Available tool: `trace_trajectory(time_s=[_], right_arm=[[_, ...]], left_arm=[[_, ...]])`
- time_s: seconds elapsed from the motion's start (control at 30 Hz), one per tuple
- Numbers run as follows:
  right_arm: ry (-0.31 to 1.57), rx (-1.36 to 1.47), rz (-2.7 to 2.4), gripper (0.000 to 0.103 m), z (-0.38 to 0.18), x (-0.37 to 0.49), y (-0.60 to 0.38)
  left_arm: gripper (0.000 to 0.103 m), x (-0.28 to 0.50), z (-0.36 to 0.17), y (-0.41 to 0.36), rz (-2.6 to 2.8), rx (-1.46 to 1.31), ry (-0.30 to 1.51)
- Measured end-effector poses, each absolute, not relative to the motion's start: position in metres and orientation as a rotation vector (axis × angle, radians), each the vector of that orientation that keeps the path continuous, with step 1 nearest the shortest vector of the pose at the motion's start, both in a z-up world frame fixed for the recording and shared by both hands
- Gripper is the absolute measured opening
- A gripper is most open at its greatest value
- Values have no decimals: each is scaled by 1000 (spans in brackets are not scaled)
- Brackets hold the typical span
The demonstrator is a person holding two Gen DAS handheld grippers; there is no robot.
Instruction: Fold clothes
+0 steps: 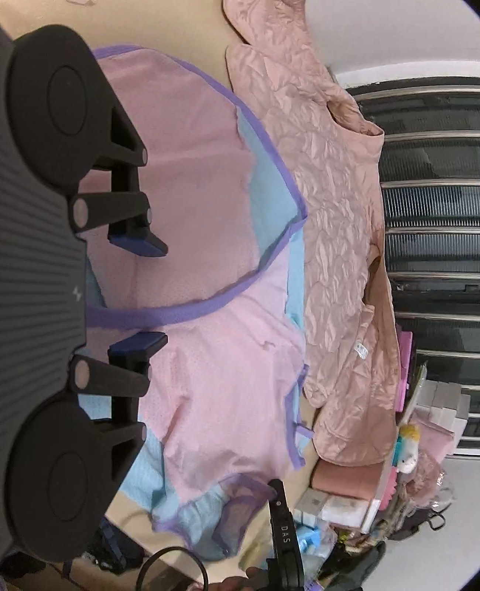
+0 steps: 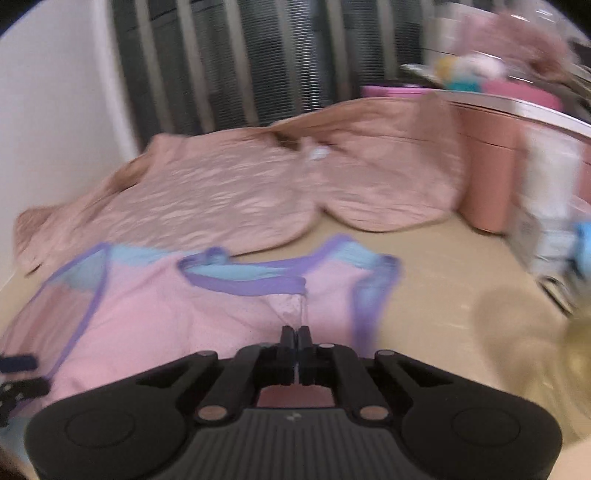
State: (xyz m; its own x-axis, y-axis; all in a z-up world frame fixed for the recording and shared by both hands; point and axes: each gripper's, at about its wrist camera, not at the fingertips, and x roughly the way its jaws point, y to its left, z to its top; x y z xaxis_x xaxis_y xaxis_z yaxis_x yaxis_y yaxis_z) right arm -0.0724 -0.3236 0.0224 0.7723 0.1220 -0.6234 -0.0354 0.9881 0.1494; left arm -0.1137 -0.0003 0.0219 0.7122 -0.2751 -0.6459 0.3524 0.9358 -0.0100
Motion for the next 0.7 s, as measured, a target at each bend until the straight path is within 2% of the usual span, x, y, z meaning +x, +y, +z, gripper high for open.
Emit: trace_trajectory(time_s=[0.03, 0.1, 0.13, 0.27, 0.33, 0.37, 0.4, 0.57, 0.67, 0.7], right_arm=[[674, 135, 88, 13, 27, -76, -323], [655, 123, 115, 29, 37, -80, -318], [647, 104, 136, 31, 41, -82, -312], [676, 14, 164, 31, 42, -77, -288], [727, 6, 180, 28, 30, -74, -286], [738, 2, 166, 15, 25, -75, -287], [747, -3, 149, 9, 21, -77, -289], [699, 46, 202, 15, 37, -124, -288], [692, 78, 364, 27, 44, -161, -274], [695, 87, 399, 28, 43, -167, -271]], left_arm=[[46, -117, 26, 1, -354, 109, 687], [47, -124, 33, 4, -360, 103, 665], [48, -128, 36, 5, -358, 107, 654], [49, -144, 40, 16, -351, 82, 635], [49, -149, 36, 21, -371, 63, 651], [49, -151, 33, 23, -381, 55, 660], [49, -151, 29, 25, -388, 47, 674], [49, -164, 28, 39, -380, 18, 659], [51, -171, 30, 42, -465, -12, 647], [51, -170, 28, 41, -463, -5, 650]])
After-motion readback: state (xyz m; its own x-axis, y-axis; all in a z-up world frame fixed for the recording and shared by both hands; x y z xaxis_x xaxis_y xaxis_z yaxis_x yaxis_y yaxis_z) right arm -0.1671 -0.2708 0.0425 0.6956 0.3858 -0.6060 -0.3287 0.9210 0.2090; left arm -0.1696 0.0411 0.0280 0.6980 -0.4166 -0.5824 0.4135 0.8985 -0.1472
